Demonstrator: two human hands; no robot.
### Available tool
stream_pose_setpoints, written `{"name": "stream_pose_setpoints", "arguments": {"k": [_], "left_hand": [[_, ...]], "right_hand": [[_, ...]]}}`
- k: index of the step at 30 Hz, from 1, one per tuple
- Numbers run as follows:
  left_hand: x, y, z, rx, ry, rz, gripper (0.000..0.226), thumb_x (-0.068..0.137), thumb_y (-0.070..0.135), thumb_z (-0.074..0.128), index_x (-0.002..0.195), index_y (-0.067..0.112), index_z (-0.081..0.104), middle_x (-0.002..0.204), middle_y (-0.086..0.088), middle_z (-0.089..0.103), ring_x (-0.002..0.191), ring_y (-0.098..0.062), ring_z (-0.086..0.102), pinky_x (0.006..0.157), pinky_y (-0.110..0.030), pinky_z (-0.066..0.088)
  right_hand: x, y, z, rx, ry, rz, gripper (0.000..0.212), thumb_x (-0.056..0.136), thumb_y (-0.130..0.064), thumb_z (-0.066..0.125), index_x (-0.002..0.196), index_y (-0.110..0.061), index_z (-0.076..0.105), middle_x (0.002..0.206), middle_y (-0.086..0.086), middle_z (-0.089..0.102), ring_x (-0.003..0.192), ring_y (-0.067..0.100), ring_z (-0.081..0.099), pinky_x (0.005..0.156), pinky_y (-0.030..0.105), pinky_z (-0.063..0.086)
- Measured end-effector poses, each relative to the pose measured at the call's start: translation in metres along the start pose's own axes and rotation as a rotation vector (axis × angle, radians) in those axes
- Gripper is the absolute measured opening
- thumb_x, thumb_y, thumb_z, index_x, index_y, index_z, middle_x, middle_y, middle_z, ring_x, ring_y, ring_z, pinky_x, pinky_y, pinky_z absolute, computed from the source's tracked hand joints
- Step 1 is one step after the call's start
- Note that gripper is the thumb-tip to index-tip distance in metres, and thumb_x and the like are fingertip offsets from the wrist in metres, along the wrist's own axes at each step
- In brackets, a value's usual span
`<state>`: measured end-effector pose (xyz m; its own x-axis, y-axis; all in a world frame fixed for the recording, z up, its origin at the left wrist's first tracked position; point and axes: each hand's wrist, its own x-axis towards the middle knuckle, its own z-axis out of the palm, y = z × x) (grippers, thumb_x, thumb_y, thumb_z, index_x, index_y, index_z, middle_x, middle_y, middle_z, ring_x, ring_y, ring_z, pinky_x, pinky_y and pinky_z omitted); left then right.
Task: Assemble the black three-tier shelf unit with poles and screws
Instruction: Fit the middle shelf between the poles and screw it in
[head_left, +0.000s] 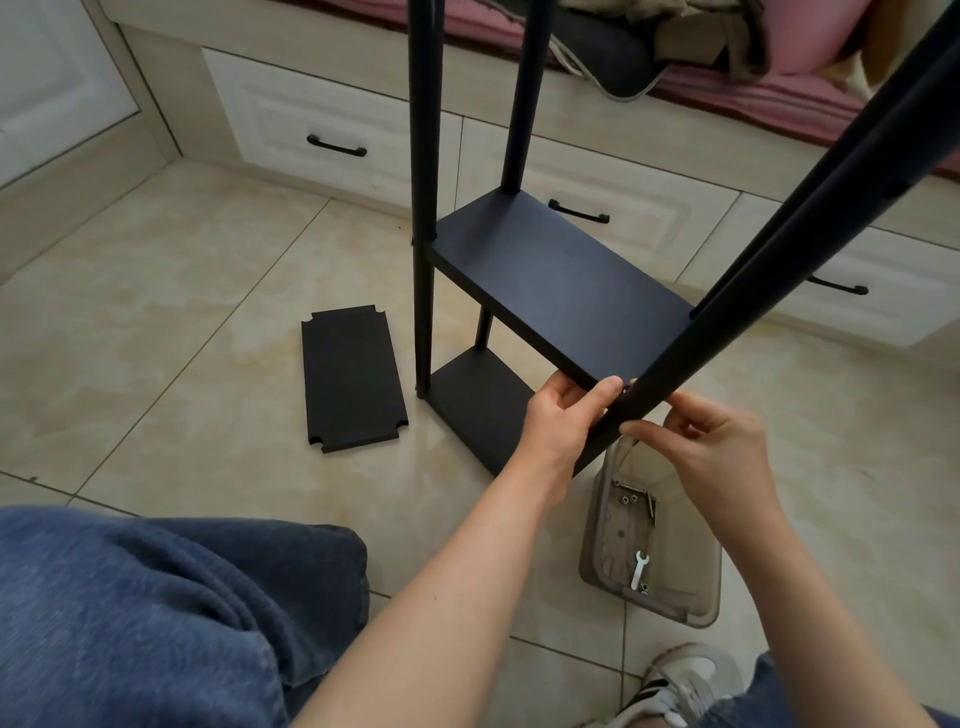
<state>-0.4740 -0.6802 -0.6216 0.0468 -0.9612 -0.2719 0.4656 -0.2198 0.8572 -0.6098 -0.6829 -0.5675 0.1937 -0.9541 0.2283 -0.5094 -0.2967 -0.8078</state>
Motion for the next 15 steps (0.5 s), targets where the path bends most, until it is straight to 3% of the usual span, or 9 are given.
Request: {"name": "stream_pose_setpoints", "arguments": {"k": [2, 6, 8, 13, 15], "left_hand": [[0.0004, 0.0004, -0.0003, -0.005, -0.003, -0.005, 0.029, 0.085, 0.043, 0.071, 0.11, 0.03, 0.068, 0.111, 0.001, 0.075, 0.11, -0.022, 0.069, 0.104, -0.046, 0.052], [0.0026, -0.0024, -0.0027, -0.038, -0.017, -0.019, 0.029, 0.089, 0.038, 0.071, 0.113, 0.024, 0.068, 0.113, -0.004, 0.074, 0.111, -0.025, 0.069, 0.106, -0.049, 0.051], [0.0031, -0.0024, -0.0034, -0.066, -0.022, -0.026, 0.031, 0.089, 0.037, 0.071, 0.116, 0.02, 0.068, 0.115, -0.007, 0.074, 0.112, -0.027, 0.069, 0.106, -0.051, 0.05], [0.005, 0.0004, -0.0036, -0.093, -0.032, -0.035, 0.03, 0.092, 0.036, 0.07, 0.117, 0.019, 0.067, 0.115, -0.009, 0.074, 0.111, -0.028, 0.07, 0.107, -0.053, 0.049], [0.0053, 0.0009, -0.0037, -0.088, -0.033, -0.037, 0.03, 0.093, 0.036, 0.069, 0.118, 0.019, 0.066, 0.116, -0.009, 0.074, 0.111, -0.027, 0.07, 0.107, -0.053, 0.049]], "right_hand": [[0.0009, 0.0006, -0.0007, -0.024, -0.008, 0.0, 0.045, 0.074, -0.011, 0.082, 0.109, -0.036, 0.068, 0.05, -0.008, 0.032, 0.048, 0.008, 0.032, 0.051, 0.012, 0.032], [-0.0004, -0.0003, -0.0022, -0.028, -0.019, 0.003, 0.041, 0.071, -0.026, 0.08, 0.103, -0.047, 0.064, 0.052, -0.001, 0.035, 0.05, 0.009, 0.034, 0.053, 0.021, 0.036], [-0.0001, -0.0001, -0.0028, -0.021, -0.026, 0.011, 0.038, 0.07, -0.031, 0.077, 0.102, -0.048, 0.064, 0.051, -0.004, 0.035, 0.05, 0.009, 0.034, 0.052, 0.018, 0.036], [0.0011, 0.0033, -0.0034, -0.048, -0.003, 0.029, 0.041, 0.074, -0.019, 0.081, 0.111, -0.034, 0.068, 0.05, -0.006, 0.034, 0.049, 0.008, 0.035, 0.051, 0.012, 0.034], [0.0009, 0.0027, -0.0031, -0.039, -0.002, 0.02, 0.041, 0.073, -0.023, 0.08, 0.109, -0.038, 0.067, 0.049, -0.007, 0.035, 0.048, 0.007, 0.036, 0.051, 0.01, 0.034]]}}
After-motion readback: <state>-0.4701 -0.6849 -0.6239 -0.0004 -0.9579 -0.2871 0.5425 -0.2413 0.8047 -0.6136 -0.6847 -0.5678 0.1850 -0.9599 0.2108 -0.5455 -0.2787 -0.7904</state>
